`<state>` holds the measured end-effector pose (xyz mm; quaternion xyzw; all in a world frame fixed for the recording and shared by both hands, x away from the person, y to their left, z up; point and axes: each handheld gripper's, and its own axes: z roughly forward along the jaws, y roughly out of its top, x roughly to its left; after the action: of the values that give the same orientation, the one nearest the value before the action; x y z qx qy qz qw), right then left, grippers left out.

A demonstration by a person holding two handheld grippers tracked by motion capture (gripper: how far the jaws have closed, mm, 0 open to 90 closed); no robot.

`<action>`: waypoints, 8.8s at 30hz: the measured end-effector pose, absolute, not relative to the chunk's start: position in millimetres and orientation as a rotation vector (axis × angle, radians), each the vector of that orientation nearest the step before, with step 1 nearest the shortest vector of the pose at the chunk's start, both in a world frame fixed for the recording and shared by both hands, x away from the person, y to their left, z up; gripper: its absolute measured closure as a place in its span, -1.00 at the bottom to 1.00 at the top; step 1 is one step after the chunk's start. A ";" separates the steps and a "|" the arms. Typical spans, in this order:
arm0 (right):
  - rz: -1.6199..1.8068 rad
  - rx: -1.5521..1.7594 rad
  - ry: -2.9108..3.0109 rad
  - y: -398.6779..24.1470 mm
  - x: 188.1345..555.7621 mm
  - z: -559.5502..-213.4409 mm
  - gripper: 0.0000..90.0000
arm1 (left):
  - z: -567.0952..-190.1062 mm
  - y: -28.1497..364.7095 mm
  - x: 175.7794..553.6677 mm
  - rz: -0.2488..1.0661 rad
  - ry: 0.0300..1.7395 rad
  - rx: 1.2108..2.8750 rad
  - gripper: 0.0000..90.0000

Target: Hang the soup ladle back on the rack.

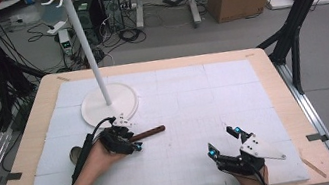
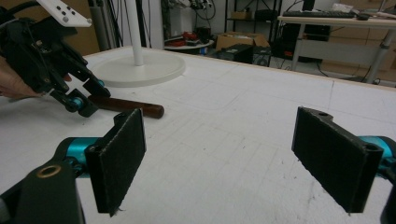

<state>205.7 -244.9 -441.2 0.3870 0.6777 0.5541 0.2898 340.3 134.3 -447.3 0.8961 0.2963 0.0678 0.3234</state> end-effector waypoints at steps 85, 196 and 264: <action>1.450 1.046 1.818 -247.2 211.2 -445.8 -0.63 | -340.1 247.6 339.1 0.367 0.743 1.701 0.65; 1.473 1.057 1.829 -248.7 212.2 -446.6 -0.64 | -278.7 250.5 344.5 0.583 0.708 1.517 -0.41; 1.489 1.029 1.851 -240.8 213.2 -445.0 -0.64 | -453.9 206.9 235.9 0.438 0.636 1.566 -0.55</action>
<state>213.2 -240.8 -445.0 0.3825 0.6879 0.5532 0.2729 235.9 206.9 -453.9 0.6873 0.2792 0.1920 0.6425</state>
